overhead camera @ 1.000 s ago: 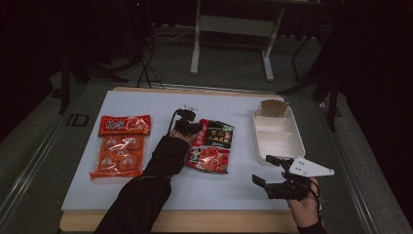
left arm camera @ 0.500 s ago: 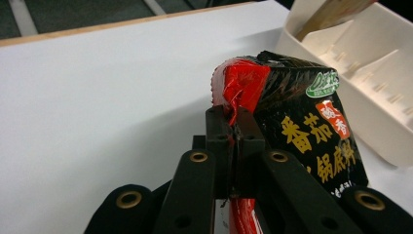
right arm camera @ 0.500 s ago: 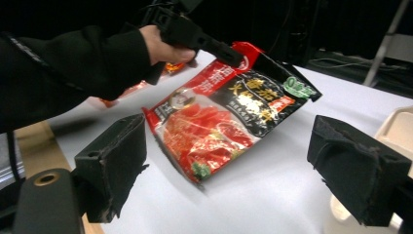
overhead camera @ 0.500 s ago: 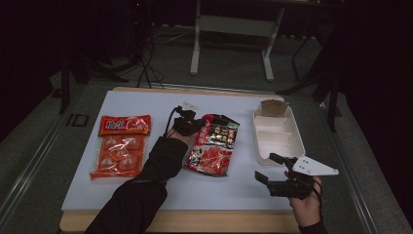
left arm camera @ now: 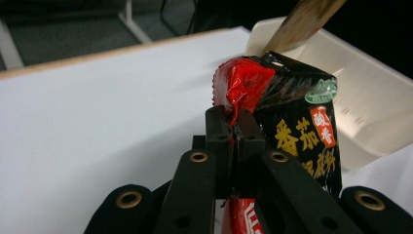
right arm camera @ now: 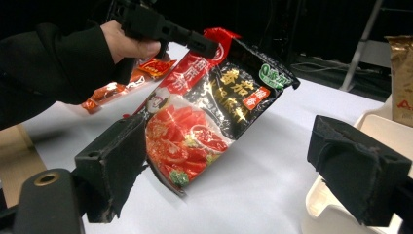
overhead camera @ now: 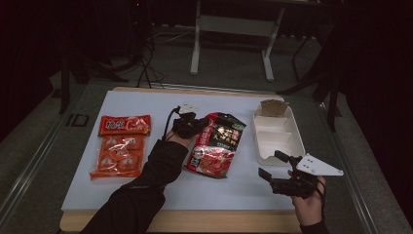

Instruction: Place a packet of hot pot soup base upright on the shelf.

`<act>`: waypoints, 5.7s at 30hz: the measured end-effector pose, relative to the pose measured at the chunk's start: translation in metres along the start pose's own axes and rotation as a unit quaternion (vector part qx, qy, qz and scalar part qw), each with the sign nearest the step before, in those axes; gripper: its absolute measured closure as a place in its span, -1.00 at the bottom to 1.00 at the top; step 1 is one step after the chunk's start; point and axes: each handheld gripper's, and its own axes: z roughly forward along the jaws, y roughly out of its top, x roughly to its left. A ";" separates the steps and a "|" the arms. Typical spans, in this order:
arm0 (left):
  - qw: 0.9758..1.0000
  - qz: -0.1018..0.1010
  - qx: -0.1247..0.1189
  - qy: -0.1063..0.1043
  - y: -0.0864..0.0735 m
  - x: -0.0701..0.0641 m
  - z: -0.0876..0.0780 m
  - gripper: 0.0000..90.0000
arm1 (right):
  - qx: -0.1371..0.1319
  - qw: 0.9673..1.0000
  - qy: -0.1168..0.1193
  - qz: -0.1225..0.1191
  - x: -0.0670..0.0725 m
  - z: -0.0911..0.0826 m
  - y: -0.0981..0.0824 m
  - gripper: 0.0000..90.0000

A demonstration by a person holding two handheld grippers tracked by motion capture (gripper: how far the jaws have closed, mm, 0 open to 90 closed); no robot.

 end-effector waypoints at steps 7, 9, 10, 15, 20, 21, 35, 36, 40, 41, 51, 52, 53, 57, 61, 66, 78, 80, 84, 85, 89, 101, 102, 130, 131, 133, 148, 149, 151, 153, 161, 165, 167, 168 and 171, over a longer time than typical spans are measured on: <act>0.998 0.024 -0.044 -0.023 0.015 -0.011 -0.022 0.96 | -0.007 1.000 0.000 0.002 0.000 -0.005 0.005 -0.70; 0.998 0.020 -0.053 -0.031 0.017 -0.010 -0.028 0.96 | -0.006 1.000 -0.006 0.007 -0.001 -0.007 0.006 -0.71; 0.998 0.020 -0.053 -0.031 0.017 -0.010 -0.028 0.96 | -0.006 1.000 -0.006 0.007 -0.001 -0.007 0.006 -0.71; 0.997 0.002 -0.061 -0.052 0.018 -0.007 -0.041 0.96 | 0.003 1.000 -0.010 0.017 -0.002 -0.006 0.011 -0.77; 0.993 -0.016 -0.078 -0.089 0.011 -0.009 -0.053 0.96 | 0.006 1.000 0.004 0.026 0.002 -0.002 0.021 -0.77; 0.993 -0.016 -0.078 -0.089 0.011 -0.009 -0.053 0.95 | 0.003 1.000 0.002 0.026 0.002 -0.001 0.023 -0.77; 0.978 -0.057 -0.112 -0.166 0.006 -0.018 -0.071 0.95 | 0.003 0.997 0.050 0.055 -0.001 0.042 0.050 -0.30; 0.977 -0.061 -0.115 -0.169 0.006 -0.019 -0.071 0.95 | 0.005 0.998 0.048 0.051 0.000 0.045 0.051 -0.21; 0.976 -0.061 -0.116 -0.177 0.006 -0.024 -0.071 0.95 | 0.012 0.996 0.071 0.058 0.000 0.055 0.059 0.06; 0.975 -0.057 -0.116 -0.179 0.006 -0.025 -0.071 0.95 | 0.009 0.996 0.070 0.058 0.000 0.057 0.061 0.08; 0.969 -0.088 -0.127 -0.194 0.001 -0.026 -0.069 0.95 | 0.014 0.993 0.096 0.068 -0.002 0.057 0.078 0.61; 0.968 -0.090 -0.128 -0.196 0.000 -0.026 -0.069 0.95 | 0.010 0.992 0.099 0.074 -0.002 0.057 0.080 0.61; 0.967 -0.092 -0.130 -0.200 -0.001 -0.025 -0.069 0.95 | 0.010 0.992 0.099 0.074 -0.002 0.057 0.080 0.61; 0.968 -0.072 -0.121 -0.206 -0.003 -0.024 -0.068 0.93 | 0.012 0.993 0.089 0.070 -0.002 0.055 0.081 0.70; 0.968 -0.061 -0.118 -0.213 -0.003 -0.024 -0.069 0.89 | 0.013 0.995 0.083 0.061 0.001 0.052 0.082 0.71; 0.966 -0.052 -0.112 -0.225 -0.001 -0.023 -0.068 0.68 | 0.010 0.996 0.078 0.038 0.000 0.046 0.091 0.71; 0.974 -0.022 -0.110 -0.196 -0.004 -0.027 -0.079 -0.24 | -0.002 0.998 0.057 0.007 -0.013 0.030 0.107 0.71; 0.975 -0.019 -0.108 -0.195 -0.007 -0.026 -0.081 -0.35 | -0.003 0.998 0.060 0.008 -0.015 0.030 0.108 0.71; 0.978 -0.007 -0.094 -0.187 -0.014 -0.024 -0.084 -0.56 | -0.007 0.999 0.053 0.005 -0.021 0.027 0.110 0.71; 0.980 0.002 -0.086 -0.178 -0.016 -0.025 -0.084 -0.68 | -0.012 0.999 0.052 0.005 -0.025 0.025 0.111 0.71; 0.983 0.017 -0.063 -0.169 -0.023 -0.027 -0.089 -0.94 | -0.020 0.999 0.045 0.009 -0.030 0.022 0.114 0.71; 0.991 0.014 -0.028 -0.130 -0.052 -0.025 -0.110 -0.96 | -0.048 0.999 0.017 0.012 -0.053 0.009 0.126 0.71; 0.992 0.017 -0.026 -0.122 -0.056 -0.025 -0.112 -0.96 | -0.051 0.999 0.015 0.013 -0.056 0.007 0.127 0.71; 0.991 0.041 -0.036 -0.123 -0.125 -0.018 -0.123 -0.94 | -0.045 0.993 -0.111 0.023 -0.142 -0.001 0.118 0.70; 0.991 0.038 -0.038 -0.124 -0.125 -0.018 -0.122 -0.94 | -0.045 0.991 -0.120 0.024 -0.144 0.000 0.117 0.70; 0.990 0.039 -0.039 -0.128 -0.126 -0.018 -0.122 -0.94 | -0.057 0.993 -0.105 0.022 -0.151 0.002 0.114 0.69; 0.989 0.025 -0.036 -0.139 -0.129 -0.017 -0.120 -0.94 | -0.052 0.992 -0.112 -0.017 -0.177 0.026 0.100 0.69; 0.989 0.025 -0.037 -0.140 -0.128 -0.017 -0.120 -0.94 | -0.050 0.992 -0.111 -0.023 -0.179 0.029 0.099 0.69; 0.989 0.023 -0.038 -0.139 -0.128 -0.016 -0.120 -0.94 | -0.046 0.992 -0.113 -0.026 -0.181 0.031 0.098 0.69; 0.989 0.017 -0.039 -0.141 -0.129 -0.015 -0.120 -0.94 | -0.047 0.992 -0.113 -0.030 -0.186 0.037 0.092 0.69; 0.989 0.013 -0.037 -0.142 -0.130 -0.014 -0.119 -0.94 | -0.044 0.994 -0.092 -0.042 -0.193 0.050 0.083 0.68; 0.989 0.011 -0.035 -0.141 -0.131 -0.013 -0.118 -0.94 | -0.046 0.995 -0.073 -0.039 -0.194 0.054 0.080 0.67; 0.989 0.010 -0.036 -0.141 -0.131 -0.013 -0.118 -0.94 | -0.046 0.996 -0.063 -0.033 -0.194 0.055 0.079 0.66; 0.989 0.011 -0.036 -0.142 -0.131 -0.013 -0.118 -0.94 | -0.046 0.997 -0.059 -0.036 -0.194 0.056 0.079 0.66; 0.989 0.013 -0.035 -0.142 -0.131 -0.013 -0.118 -0.94 | -0.042 0.997 -0.049 -0.032 -0.194 0.058 0.079 0.65</act>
